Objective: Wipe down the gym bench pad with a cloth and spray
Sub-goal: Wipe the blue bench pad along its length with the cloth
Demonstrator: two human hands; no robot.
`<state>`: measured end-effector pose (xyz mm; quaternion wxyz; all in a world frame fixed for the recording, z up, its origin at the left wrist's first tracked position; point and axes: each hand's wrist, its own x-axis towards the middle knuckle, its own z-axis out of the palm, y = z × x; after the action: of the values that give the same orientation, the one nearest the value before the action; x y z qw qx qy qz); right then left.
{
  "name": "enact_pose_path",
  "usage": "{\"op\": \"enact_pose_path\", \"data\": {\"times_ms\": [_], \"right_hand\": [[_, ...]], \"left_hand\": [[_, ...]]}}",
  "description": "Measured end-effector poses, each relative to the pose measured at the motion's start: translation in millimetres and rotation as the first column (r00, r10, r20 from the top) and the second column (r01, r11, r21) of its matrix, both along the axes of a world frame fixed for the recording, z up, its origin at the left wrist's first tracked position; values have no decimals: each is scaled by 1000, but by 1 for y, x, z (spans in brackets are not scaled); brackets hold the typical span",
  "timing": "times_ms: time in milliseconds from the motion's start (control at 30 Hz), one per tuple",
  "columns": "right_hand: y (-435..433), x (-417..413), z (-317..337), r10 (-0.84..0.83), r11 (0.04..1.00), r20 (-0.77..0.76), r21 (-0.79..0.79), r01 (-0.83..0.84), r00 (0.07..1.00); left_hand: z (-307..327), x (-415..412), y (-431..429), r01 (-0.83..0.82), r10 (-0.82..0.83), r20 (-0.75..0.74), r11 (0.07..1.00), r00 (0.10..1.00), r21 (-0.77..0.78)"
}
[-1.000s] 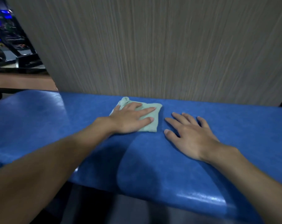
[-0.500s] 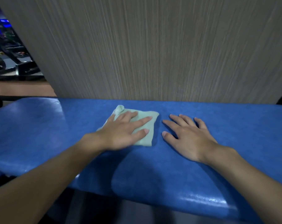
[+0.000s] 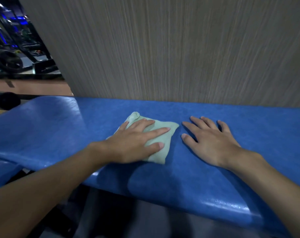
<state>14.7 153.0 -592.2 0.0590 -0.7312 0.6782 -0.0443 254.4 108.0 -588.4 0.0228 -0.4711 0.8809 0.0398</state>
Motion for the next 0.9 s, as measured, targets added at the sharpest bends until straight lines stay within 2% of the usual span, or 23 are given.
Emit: {"op": "enact_pose_path", "data": {"times_ms": [233,400,567,767,900], "right_hand": [[-2,-1,-2,-1,1000,12,-29,1,1000],[-1,-2,-2,-6,999,35,-32,7,999],[-1,-2,-1,-5,1000,40,-19,6,999],[0,-2,0,-3,1000,52,-18,4,999],[-3,1,9,-6,1000,-21,7,6,1000]], "left_hand": [[4,-38,-112,-87,86,24,996,996,26],[5,-50,-133,-142,143,-39,989,989,41],[-1,-29,-84,-72,73,-19,997,997,35],[-1,21,38,42,-39,59,998,997,-46],[0,38,76,87,-80,65,991,995,-101]]}}
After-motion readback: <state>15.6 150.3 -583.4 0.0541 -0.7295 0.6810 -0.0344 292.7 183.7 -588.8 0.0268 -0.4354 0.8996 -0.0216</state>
